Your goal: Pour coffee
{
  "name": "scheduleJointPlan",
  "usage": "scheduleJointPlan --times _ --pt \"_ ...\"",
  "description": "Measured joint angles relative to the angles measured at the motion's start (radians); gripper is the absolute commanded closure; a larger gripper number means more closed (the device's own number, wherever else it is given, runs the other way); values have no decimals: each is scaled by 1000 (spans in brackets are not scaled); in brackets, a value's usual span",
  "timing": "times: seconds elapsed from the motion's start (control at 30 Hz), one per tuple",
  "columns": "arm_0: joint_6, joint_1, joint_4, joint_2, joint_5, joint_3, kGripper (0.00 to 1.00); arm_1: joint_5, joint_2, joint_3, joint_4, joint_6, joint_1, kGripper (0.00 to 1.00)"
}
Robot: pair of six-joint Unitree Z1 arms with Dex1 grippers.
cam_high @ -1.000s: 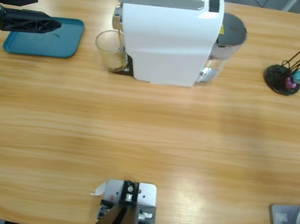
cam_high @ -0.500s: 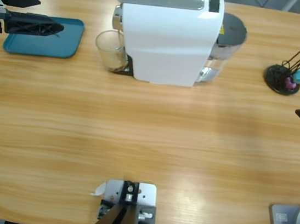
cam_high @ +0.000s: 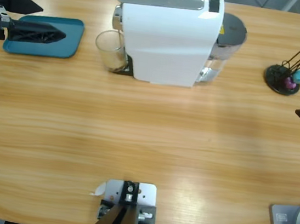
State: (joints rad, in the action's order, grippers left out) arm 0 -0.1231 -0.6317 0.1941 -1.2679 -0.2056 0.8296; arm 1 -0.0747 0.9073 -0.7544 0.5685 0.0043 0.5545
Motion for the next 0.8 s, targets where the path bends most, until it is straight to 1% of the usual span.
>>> scheduleJointPlan --times 0.33,0.8 --pt "0 -10 0 13 -3 -47 0 0 2 0 0 0 0 0" --pt "0 -20 0 36 -21 -55 0 0 2 0 0 0 0 0"
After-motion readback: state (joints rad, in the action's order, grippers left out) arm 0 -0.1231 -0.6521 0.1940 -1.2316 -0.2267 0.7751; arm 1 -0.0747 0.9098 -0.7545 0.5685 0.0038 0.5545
